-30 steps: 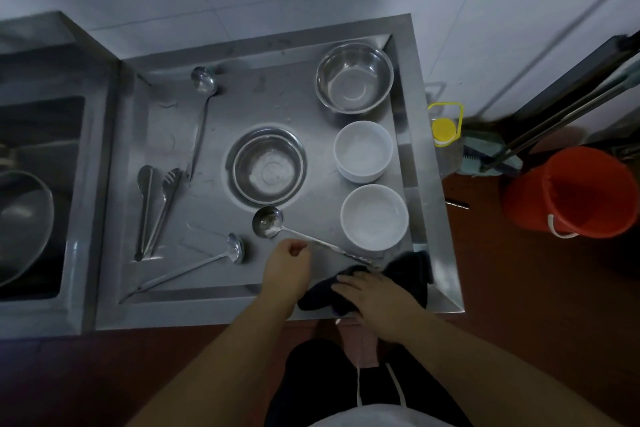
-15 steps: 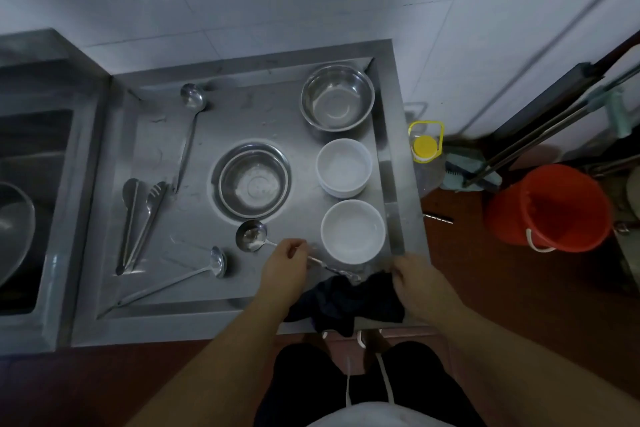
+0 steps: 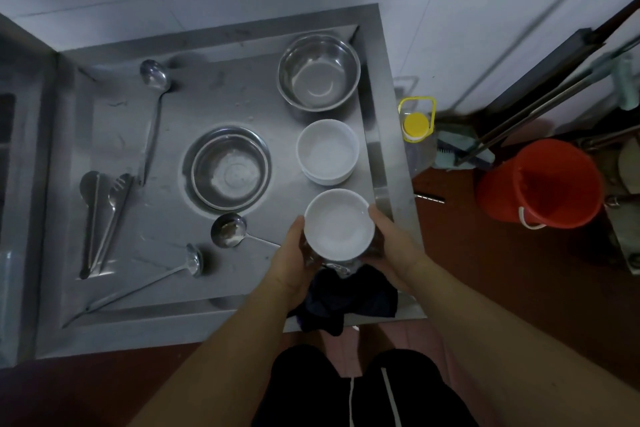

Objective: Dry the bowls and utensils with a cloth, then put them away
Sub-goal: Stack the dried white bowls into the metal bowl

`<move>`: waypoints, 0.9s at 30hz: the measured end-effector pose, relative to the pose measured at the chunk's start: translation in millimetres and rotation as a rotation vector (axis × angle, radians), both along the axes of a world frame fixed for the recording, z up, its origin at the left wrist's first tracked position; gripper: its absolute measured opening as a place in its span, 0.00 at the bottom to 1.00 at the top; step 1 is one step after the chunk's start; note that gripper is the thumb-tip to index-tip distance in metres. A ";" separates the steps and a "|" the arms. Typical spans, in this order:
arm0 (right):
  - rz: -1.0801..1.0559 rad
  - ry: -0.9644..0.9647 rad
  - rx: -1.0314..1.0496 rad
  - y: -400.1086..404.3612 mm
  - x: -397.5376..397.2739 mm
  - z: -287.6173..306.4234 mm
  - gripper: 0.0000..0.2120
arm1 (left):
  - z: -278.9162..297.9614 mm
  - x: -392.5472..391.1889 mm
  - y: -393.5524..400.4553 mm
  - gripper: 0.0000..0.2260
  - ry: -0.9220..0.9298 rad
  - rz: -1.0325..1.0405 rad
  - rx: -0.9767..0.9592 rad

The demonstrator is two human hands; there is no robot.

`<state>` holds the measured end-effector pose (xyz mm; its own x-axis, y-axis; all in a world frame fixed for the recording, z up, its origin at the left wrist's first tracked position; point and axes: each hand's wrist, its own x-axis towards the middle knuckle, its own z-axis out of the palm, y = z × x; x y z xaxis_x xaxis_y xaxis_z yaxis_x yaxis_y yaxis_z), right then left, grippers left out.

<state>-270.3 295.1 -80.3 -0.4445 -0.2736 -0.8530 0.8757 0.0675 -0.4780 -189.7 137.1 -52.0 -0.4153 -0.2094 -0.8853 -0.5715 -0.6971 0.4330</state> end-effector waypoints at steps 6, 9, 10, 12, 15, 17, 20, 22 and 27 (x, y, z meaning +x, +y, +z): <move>-0.069 -0.013 -0.020 -0.9 4.6 -5.9 0.17 | -0.4 -1.5 3.3 0.28 0.018 -0.030 0.006; -0.077 -0.025 -0.014 -1.1 6.2 3.0 0.18 | 6.8 -1.2 4.6 0.28 0.013 -0.041 -0.007; -0.079 -0.028 -0.014 0.1 6.1 7.2 0.18 | 12.4 -1.4 5.2 0.28 0.015 -0.048 -0.014; -0.077 -0.028 -0.017 4.2 5.4 16.6 0.16 | 22.6 -0.7 6.9 0.28 0.022 -0.042 -0.026; -0.039 -0.001 -0.021 9.3 0.0 37.5 0.17 | 36.9 0.1 10.2 0.28 0.042 -0.022 -0.021; -0.007 0.019 -0.013 11.6 -6.2 54.3 0.19 | 50.6 -0.4 12.7 0.28 0.077 -0.017 -0.007; 0.032 0.048 -0.020 13.0 -18.0 83.2 0.20 | 79.3 -5.7 15.1 0.21 0.115 -0.019 -0.056; 0.049 0.076 -0.032 10.8 -28.6 101.7 0.20 | 97.1 -12.4 13.8 0.19 0.140 -0.016 -0.092; 0.078 0.155 -0.032 -9.1 -61.6 140.6 0.25 | 130.9 -39.7 -5.4 0.19 0.189 -0.007 -0.143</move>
